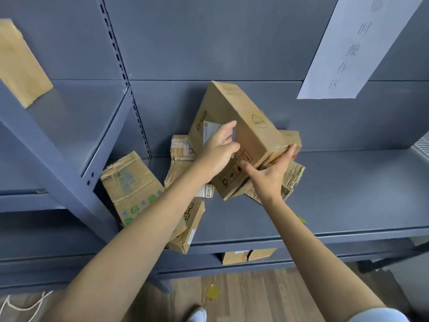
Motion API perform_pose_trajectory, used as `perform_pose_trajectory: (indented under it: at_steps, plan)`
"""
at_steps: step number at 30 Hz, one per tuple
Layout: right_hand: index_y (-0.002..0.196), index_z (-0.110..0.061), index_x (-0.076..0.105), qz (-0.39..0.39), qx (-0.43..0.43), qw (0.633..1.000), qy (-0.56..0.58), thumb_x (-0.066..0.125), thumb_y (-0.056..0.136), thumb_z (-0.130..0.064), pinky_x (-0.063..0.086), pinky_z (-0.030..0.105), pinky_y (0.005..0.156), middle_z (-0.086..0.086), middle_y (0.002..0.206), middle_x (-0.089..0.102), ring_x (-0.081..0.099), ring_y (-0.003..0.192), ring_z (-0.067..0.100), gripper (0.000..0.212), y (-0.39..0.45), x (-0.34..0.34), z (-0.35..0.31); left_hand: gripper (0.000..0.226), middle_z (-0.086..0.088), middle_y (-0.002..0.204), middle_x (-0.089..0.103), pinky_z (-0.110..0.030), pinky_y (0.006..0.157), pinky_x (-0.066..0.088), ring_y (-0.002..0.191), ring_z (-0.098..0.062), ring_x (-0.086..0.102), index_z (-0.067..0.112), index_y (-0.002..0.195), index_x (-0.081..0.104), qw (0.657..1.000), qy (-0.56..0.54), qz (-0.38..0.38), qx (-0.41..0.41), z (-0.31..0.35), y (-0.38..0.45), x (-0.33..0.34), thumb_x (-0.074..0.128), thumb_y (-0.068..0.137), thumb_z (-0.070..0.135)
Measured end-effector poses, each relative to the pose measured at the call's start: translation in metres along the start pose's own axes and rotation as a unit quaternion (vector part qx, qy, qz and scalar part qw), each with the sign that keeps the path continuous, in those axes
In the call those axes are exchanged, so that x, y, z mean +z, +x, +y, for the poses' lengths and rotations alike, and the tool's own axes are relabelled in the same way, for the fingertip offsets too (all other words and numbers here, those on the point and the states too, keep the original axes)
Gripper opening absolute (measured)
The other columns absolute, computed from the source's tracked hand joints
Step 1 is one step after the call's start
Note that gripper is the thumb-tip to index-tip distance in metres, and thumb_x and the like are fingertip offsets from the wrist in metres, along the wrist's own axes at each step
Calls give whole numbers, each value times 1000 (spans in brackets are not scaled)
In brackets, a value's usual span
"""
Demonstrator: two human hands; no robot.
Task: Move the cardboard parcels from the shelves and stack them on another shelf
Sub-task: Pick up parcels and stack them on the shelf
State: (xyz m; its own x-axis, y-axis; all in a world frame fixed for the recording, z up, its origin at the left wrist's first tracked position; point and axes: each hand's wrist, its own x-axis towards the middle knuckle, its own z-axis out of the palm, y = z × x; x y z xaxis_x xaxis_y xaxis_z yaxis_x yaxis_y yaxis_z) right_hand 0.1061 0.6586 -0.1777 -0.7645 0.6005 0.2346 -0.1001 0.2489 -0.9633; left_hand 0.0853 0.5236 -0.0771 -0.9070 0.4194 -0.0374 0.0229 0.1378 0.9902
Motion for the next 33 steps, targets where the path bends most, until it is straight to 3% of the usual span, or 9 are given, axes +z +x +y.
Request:
perform_pose_trajectory:
  at_steps: [5, 9, 12, 18, 21, 23, 26, 30, 33]
  plan:
    - [151, -20, 2, 14, 74, 994, 81, 89, 51, -37, 31, 40, 115, 0, 152, 31, 36, 137, 13, 134, 9, -18, -1, 46, 2, 141, 46, -22, 91, 33, 124, -14, 45, 21, 136, 45, 969, 239, 67, -7, -32, -9, -28, 50, 92, 10]
    - [130, -21, 37, 50, 82, 990, 106, 84, 68, -15, 55, 24, 85, -12, 108, 58, 62, 96, 2, 78, 15, -28, -9, 42, 1, 137, 50, -25, 81, 37, 107, -11, 48, 21, 132, 50, 954, 275, 111, -49, -46, -11, -56, 49, 91, 13]
    - [131, -23, 34, 67, 75, 987, 129, 82, 70, -12, 51, 10, 69, -15, 104, 55, 62, 92, 1, 78, 19, -40, -15, 43, 1, 138, 49, -26, 85, 39, 119, -16, 48, 21, 131, 51, 952, 278, 114, -58, -51, -9, -61, 49, 89, 12]
    - [129, -6, 43, 93, 134, 956, 245, 82, 54, -29, 57, 42, 82, 12, 118, 61, 67, 100, 24, 88, 18, -77, -20, 45, 0, 143, 44, -30, 94, 35, 129, -19, 41, 22, 136, 43, 963, 252, 68, -68, -59, 3, -40, 53, 93, 26]
    - [108, -10, 52, 70, 155, 941, 293, 71, 75, -19, 58, 42, 72, 5, 96, 65, 67, 86, 22, 39, 12, -99, -15, 61, -4, 147, 38, -34, 103, 32, 132, -19, 38, 23, 142, 34, 978, 187, 26, -84, -63, 10, -19, 56, 90, 44]
    - [101, -15, 54, 66, 174, 932, 312, 67, 79, -19, 56, 43, 72, 4, 94, 64, 66, 84, 22, 27, 5, -111, -10, 79, -7, 149, 34, -35, 107, 30, 134, -21, 36, 23, 147, 22, 988, 123, -21, -95, -63, 14, -7, 60, 84, 51]
    - [109, -13, 50, 65, 197, 922, 326, 69, 77, -23, 57, 38, 65, 5, 98, 64, 67, 80, 19, 38, -6, -123, -7, 113, -1, 149, 33, -40, 112, 27, 136, -21, 33, 30, 149, 4, 988, 63, -92, -107, -60, 18, 13, 70, 64, 65]
    - [121, -10, 44, 65, 215, 923, 313, 93, 34, -44, 58, 41, 66, 9, 109, 65, 70, 88, 22, 105, -20, -133, -3, 114, 4, 142, 42, -38, 111, 32, 131, -16, 40, 26, 149, -1, 990, 10, -105, -97, -67, 26, 32, 79, 69, 39]
    - [126, -12, 41, 82, 216, 913, 337, 81, 59, -35, 58, 41, 65, 12, 116, 63, 69, 94, 24, 81, -27, -139, 1, 108, 8, 144, 36, -24, 97, 41, 126, -10, 40, 32, 148, -4, 989, -52, -121, -63, -74, 28, 40, 76, 76, 21]
